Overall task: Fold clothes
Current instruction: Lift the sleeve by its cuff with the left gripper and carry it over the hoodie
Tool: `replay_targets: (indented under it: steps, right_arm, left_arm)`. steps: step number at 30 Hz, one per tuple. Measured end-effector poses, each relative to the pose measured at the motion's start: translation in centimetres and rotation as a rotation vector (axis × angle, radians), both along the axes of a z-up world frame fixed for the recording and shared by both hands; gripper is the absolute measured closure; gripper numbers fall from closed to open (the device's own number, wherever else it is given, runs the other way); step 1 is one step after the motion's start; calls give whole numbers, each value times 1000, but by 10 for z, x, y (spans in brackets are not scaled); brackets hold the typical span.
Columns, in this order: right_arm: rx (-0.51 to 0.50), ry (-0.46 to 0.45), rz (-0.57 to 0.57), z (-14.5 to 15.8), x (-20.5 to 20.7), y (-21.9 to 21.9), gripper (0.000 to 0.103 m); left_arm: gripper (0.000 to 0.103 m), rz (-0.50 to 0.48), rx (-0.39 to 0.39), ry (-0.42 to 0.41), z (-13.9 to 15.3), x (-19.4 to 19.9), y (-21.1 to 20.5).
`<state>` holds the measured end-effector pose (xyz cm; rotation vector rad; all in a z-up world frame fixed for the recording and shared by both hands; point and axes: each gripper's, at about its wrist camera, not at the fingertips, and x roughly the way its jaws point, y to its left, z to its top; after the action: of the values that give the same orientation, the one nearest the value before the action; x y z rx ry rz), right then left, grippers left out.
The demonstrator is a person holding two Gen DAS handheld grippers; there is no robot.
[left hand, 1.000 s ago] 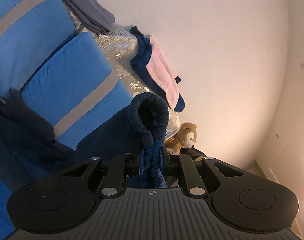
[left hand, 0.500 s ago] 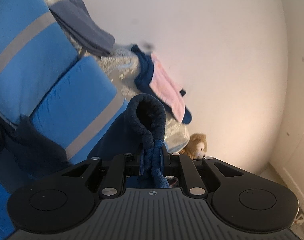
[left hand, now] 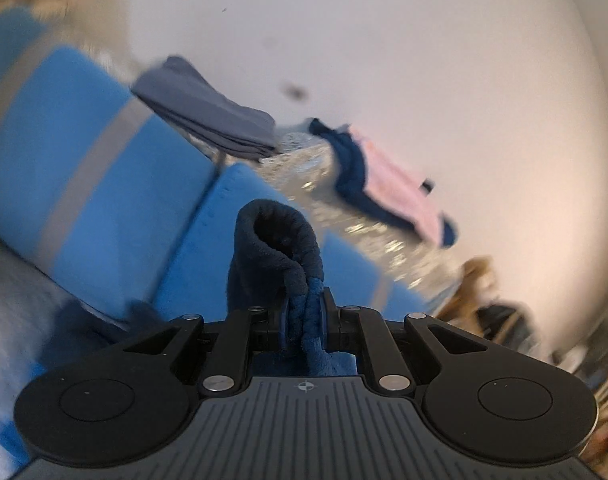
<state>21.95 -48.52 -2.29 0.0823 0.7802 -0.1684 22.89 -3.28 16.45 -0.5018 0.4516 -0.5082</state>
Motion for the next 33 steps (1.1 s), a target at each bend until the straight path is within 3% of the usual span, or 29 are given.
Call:
replay_targets:
  steps: [3,8,13,19,24,29,33]
  right_arm:
    - [-34,10,2,-1,1,0,0]
    - [-36,8,-16,-4,2,-2,0]
    - [-33,3,-10,-9,-1,0,0]
    - [-27,-17,74,-15,-13,-3,0]
    - [40,-7,123,-25,-29,-10,0]
    - [42,-4,205,-38,-37,7,0]
    - [58,-13,172,-51,-28,20,0]
  left_arm:
    - [89,6,55,-16,-1,-2,-3]
    - [89,1,72,-17,-2,-3,-5]
    - [89,12,35,-11,-2,-7,0]
    - [89,20,-9,10,-2,-6,4]
    - [89,20,-32,16,-3,-2,4]
    - [89,11,-57,20,-1,0,1]
    - [89,8,-64,27,0,0,1]
